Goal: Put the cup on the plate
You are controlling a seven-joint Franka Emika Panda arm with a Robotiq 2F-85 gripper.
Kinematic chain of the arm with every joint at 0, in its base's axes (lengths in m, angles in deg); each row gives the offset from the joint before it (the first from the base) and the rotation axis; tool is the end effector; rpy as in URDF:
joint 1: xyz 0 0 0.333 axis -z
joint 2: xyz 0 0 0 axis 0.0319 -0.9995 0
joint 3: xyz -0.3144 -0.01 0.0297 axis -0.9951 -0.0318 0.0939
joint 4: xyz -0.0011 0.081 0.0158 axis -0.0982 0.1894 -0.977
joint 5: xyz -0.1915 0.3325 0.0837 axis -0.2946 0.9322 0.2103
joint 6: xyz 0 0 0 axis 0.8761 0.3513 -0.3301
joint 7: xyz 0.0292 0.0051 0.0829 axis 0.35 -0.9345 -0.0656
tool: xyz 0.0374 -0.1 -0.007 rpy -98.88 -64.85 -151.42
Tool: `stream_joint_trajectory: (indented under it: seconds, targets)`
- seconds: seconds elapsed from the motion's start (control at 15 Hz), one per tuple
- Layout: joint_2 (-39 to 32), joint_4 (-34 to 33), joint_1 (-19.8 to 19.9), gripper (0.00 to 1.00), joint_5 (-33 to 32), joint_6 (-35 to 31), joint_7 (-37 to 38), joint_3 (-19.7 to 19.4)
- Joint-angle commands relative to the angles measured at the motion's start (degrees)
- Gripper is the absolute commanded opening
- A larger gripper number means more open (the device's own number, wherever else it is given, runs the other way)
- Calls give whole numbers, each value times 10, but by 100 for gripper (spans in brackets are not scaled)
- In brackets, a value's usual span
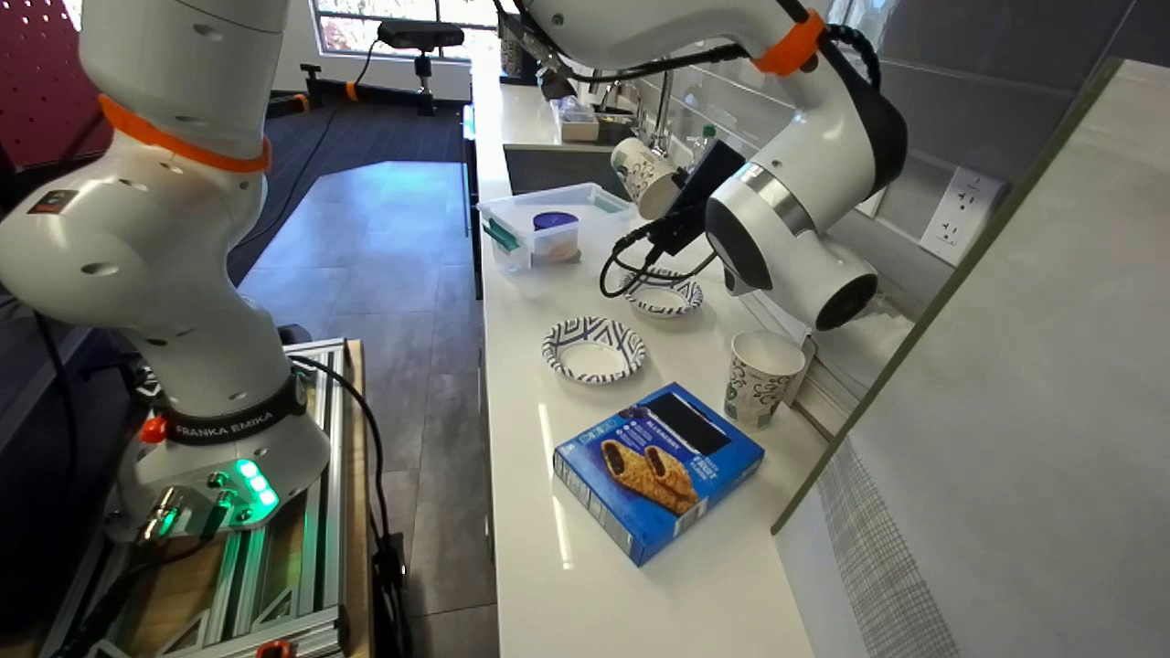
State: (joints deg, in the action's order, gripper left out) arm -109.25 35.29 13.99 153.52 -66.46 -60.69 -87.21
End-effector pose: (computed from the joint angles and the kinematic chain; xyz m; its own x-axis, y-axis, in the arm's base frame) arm 0.5794 -0.0760 0.3222 0.8791 -0.0440 -0.4747 -0.4737 0.0320 -0.8801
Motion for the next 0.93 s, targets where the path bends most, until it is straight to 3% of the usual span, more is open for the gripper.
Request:
stream_joint_trajectory:
  seconds: [0.0, 0.27, 0.53, 0.87]
  targets:
    - [70, 93, -16, 1, 44, -71, -48, -6]
    - [104, 153, -30, 1, 123, -162, -83, 2]
    - [108, 196, -43, 1, 225, -189, -106, 13]
    - [94, 228, -70, 1, 286, -237, -165, 21]
